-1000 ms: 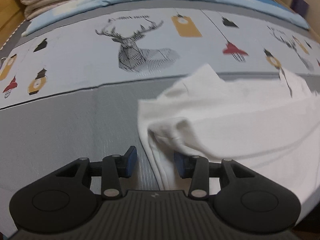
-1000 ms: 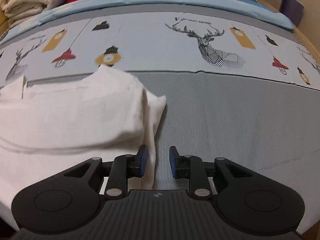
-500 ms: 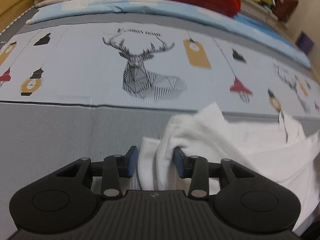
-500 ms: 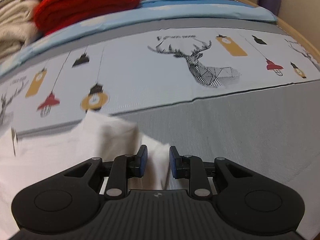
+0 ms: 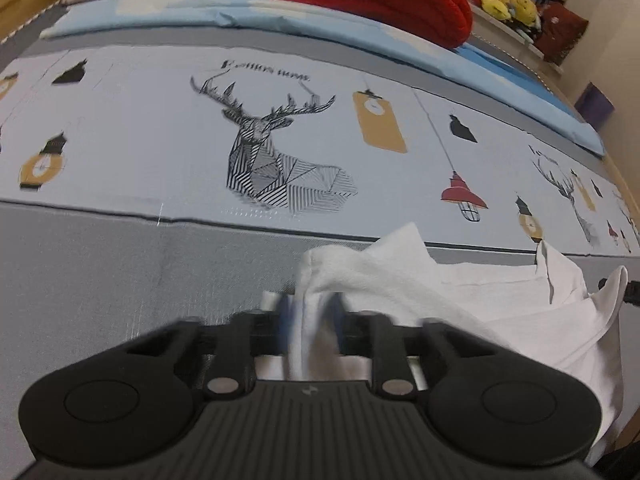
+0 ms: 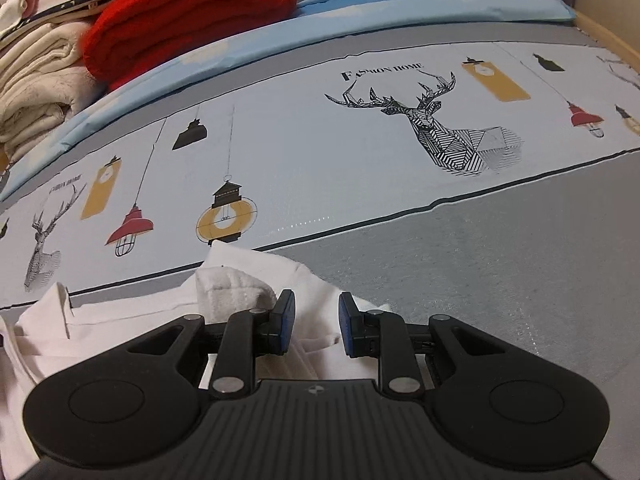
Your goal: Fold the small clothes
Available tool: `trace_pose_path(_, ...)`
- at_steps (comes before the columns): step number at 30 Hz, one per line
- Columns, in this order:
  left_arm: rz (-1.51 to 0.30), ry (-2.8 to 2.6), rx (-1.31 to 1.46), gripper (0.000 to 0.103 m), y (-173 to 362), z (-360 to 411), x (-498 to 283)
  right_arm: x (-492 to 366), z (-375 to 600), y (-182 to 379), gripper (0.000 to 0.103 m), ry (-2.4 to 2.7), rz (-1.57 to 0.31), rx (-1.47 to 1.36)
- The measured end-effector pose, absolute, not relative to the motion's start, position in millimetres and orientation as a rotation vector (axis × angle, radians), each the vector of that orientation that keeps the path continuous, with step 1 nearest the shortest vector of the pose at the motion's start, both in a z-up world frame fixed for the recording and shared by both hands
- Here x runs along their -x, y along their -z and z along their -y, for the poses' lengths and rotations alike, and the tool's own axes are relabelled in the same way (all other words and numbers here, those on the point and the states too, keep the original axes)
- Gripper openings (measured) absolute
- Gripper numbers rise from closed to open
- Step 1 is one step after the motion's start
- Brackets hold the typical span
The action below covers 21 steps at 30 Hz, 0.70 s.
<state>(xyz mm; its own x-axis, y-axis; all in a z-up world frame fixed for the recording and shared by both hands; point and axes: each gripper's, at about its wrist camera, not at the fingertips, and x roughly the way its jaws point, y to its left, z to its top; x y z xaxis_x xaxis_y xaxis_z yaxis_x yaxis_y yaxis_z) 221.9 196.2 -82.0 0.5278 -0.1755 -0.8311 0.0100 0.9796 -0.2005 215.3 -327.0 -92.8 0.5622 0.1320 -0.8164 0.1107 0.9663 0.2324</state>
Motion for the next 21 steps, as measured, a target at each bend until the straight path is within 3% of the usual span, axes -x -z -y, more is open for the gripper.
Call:
trace_pose_path(2, -0.987, 0.112, 0.173, 0.007, 78.6, -196.6, -221.6, -215.6, 325.4, 91.8, 0.013, -0.034, -0.973, -0.263)
trace_pose_path(3, -0.977, 0.106, 0.180, 0.006, 77.1, -198.5, -221.8, -215.1, 325.1, 90.5, 0.000, -0.047, -0.966, -0.258)
trace_pose_path(8, -0.941, 0.014, 0.221, 0.005, 73.9, -209.9, -223.6, -212.6, 342.0, 79.7, 0.000, 0.032, -0.866, -0.338)
trace_pose_path(13, -1.012, -0.005, 0.160, 0.006, 84.0, -202.9, -227.6, -210.8, 375.8, 99.1, 0.000, 0.182, -0.960, -0.511)
trace_pose_path(17, -1.020, -0.007, 0.227, 0.008, 84.5, -212.9, -226.6, -204.7, 367.1, 87.0, 0.011, 0.032, -0.933, -0.457)
trace_pose_path(19, -1.024, -0.008, 0.234, 0.008, 84.6, -213.0, -225.0, -200.1, 366.4, 82.3, 0.031, 0.026, -0.932, -0.406)
trace_pose_path(21, -1.021, -0.006, 0.229, 0.008, 82.7, -210.5, -223.4, -195.0, 371.2, 77.5, 0.031, 0.018, -0.923, -0.418)
